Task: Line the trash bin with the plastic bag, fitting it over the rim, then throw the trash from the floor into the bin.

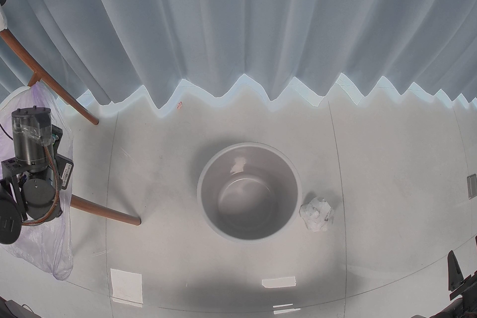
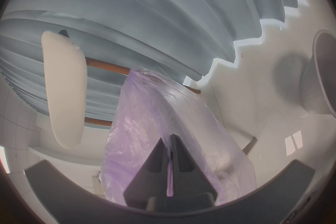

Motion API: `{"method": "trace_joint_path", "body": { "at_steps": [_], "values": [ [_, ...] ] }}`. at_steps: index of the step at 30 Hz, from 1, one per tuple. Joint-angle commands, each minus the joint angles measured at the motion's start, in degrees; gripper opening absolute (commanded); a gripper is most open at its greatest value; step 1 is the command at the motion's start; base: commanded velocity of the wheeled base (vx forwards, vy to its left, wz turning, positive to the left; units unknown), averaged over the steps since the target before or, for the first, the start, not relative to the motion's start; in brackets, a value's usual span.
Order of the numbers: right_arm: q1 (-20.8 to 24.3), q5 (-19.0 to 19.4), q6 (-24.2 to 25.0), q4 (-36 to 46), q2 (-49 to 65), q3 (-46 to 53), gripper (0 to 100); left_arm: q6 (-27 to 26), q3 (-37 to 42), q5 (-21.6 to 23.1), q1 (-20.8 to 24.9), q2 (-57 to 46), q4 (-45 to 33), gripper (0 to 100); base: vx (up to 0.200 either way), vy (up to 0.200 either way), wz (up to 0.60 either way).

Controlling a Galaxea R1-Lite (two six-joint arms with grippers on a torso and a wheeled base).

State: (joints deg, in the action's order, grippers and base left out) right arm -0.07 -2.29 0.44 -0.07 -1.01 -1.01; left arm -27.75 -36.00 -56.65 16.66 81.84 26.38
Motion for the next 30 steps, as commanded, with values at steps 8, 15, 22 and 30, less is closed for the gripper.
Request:
{"method": "trace_joint_path", "body": {
  "at_steps": [8, 15, 22, 30],
  "values": [
    [-0.01, 0.01, 0.0, -0.01, 1.01, 1.01, 100, 0.5, 6.2, 14.29, -0.32, -9.85, -0.19, 0, 0.0, 0.0, 0.0],
    [-0.01, 0.01, 0.0, -0.01, 1.01, 1.01, 100, 1.03, 6.91, 28.17, -4.71, -14.25, -0.19, 0, 0.0, 0.0, 0.0],
    [-0.01, 0.01, 0.0, -0.01, 1.01, 1.01, 100, 5.16, 7.08, 47.25, -13.68, -17.85, -0.28, 0, 0.0, 0.0, 0.0],
    [-0.01, 0.01, 0.0, -0.01, 1.01, 1.01, 100, 14.12, 6.91, 63.68, -19.83, -19.78, -0.1, 0, 0.0, 0.0, 0.0]
  ]
}}
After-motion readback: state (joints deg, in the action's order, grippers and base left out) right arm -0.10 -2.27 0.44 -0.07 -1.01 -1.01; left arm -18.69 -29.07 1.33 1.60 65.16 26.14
